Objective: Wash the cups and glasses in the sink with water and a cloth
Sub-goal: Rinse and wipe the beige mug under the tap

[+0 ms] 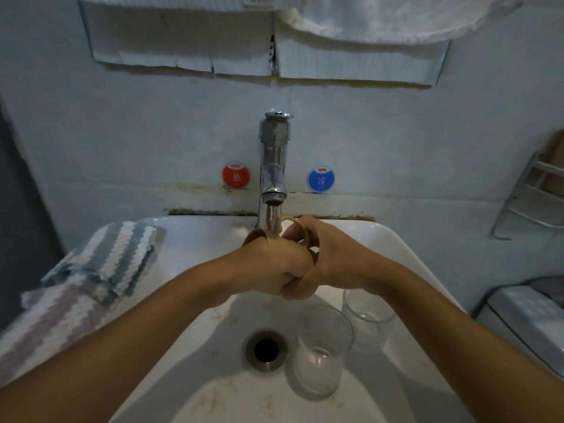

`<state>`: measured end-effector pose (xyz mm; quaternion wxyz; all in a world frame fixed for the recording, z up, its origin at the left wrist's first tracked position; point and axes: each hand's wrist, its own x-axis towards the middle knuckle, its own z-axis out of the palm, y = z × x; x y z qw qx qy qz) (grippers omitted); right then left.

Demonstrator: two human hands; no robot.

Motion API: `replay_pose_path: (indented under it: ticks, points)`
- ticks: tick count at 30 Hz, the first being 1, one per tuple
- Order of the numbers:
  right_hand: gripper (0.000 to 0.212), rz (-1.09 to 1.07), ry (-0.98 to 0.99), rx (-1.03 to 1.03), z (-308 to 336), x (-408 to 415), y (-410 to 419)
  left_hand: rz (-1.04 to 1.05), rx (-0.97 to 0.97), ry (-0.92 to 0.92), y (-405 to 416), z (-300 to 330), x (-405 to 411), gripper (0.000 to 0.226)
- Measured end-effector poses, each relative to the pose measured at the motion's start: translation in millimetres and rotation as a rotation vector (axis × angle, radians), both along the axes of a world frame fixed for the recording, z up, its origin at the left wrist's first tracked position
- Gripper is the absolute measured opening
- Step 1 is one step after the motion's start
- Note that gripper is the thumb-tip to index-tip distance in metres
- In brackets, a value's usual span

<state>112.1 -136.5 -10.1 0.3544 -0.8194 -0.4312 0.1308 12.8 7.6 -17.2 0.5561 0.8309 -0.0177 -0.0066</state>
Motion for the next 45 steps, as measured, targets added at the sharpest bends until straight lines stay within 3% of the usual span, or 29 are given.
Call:
replay_pose_path:
  ticks: [2, 7, 12, 16, 18, 22, 24, 26, 28, 30, 32, 34, 36, 40, 45]
  points:
    - [0.076, -0.038, 0.002, 0.015, 1, 2, -3, 0.058, -0.004, 0.003, -3, 8, 9, 0.032]
    - [0.076, -0.075, 0.034, 0.063, 5, 0, -5, 0.073, 0.065, -0.141, 2, -1, 13, 0.012]
    - [0.074, -0.06, -0.03, 0.066, 2, -1, -3, 0.035, 0.063, -0.183, -4, -4, 12, 0.026]
    - [0.068, -0.069, -0.025, 0.038, 2, 4, -3, 0.155, 0.073, -0.273, -6, -7, 13, 0.014]
    - [0.068, -0.082, -0.013, 0.034, 2, 6, -4, 0.201, 0.06, -0.289, -5, -8, 15, 0.019]
    - [0.072, -0.083, 0.003, 0.063, 2, 3, -3, 0.2, 0.137, -0.25, -4, -7, 17, 0.014]
    - [0.072, -0.065, -0.009, 0.069, 2, 1, -1, 0.111, 0.152, -0.218, -4, 0, 14, 0.017]
    - [0.07, -0.047, -0.017, 0.061, 2, -1, 0, -0.047, 0.31, -0.153, -2, 6, 10, 0.015]
    - [0.069, -0.034, -0.013, 0.051, 2, -2, 1, -0.06, 0.409, -0.021, -2, 11, 6, 0.028]
    - [0.068, -0.027, -0.021, 0.047, 2, -2, 2, -0.079, 0.45, -0.029, -1, 10, 4, 0.031]
    - [0.066, -0.039, -0.016, 0.055, 1, 0, 0, -0.076, 0.336, -0.148, -2, 11, 2, 0.015]
    - [0.066, -0.064, 0.004, 0.056, 3, 2, -3, 0.094, 0.108, -0.194, -3, 10, 3, 0.008]
    - [0.071, -0.086, 0.028, 0.072, 5, 2, -4, 0.163, 0.082, -0.227, -6, 10, 5, 0.006]
    - [0.074, -0.091, 0.026, 0.087, 4, -4, 1, 0.211, 0.056, -0.194, -11, 11, 2, 0.024]
    - [0.066, -0.036, 0.026, 0.05, 10, 0, -4, 0.072, 0.148, -0.306, -2, 13, 3, 0.025]
